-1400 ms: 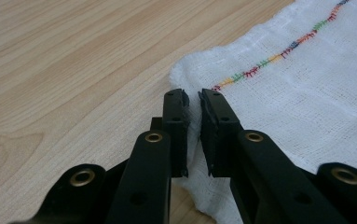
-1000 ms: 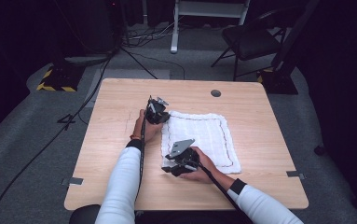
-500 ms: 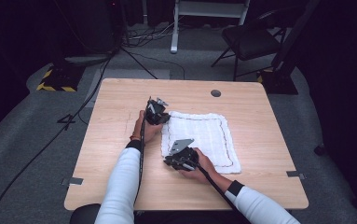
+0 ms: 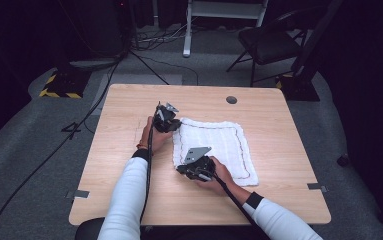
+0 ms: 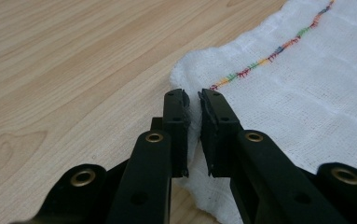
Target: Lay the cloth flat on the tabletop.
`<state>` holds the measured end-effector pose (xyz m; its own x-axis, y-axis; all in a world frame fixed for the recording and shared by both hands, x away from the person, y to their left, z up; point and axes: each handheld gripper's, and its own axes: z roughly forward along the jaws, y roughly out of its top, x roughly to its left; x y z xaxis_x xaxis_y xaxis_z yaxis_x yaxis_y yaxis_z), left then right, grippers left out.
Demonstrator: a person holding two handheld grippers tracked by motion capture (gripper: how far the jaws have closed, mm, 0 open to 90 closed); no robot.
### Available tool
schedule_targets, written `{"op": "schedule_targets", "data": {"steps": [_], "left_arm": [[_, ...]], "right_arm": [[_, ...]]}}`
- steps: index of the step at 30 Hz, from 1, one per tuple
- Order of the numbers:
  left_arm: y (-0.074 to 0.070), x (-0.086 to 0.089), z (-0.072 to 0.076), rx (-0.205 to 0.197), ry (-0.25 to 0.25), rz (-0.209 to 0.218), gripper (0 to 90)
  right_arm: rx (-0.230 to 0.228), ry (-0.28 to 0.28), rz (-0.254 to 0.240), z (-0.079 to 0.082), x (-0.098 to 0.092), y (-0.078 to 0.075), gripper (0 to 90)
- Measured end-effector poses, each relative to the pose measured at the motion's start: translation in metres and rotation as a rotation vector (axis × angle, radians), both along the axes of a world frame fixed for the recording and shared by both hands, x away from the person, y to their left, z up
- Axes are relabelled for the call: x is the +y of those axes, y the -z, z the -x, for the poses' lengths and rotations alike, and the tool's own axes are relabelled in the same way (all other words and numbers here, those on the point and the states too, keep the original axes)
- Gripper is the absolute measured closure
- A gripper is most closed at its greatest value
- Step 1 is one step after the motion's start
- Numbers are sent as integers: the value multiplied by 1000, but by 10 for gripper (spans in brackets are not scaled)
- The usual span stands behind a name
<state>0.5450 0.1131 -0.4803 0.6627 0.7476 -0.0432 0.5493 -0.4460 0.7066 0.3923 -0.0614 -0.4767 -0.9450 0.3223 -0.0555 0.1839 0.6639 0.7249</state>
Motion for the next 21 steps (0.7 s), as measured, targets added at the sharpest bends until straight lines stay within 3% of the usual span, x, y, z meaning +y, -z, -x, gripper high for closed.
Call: {"op": "schedule_targets", "data": {"steps": [9, 21], "left_arm": [[-3, 5, 2, -1, 9, 5, 814], [-3, 18, 6, 1, 24, -23, 823]], "right_arm": [[-16, -5, -13, 3, 1, -6, 867], [-20, -35, -5, 6, 14, -5, 868]]}}
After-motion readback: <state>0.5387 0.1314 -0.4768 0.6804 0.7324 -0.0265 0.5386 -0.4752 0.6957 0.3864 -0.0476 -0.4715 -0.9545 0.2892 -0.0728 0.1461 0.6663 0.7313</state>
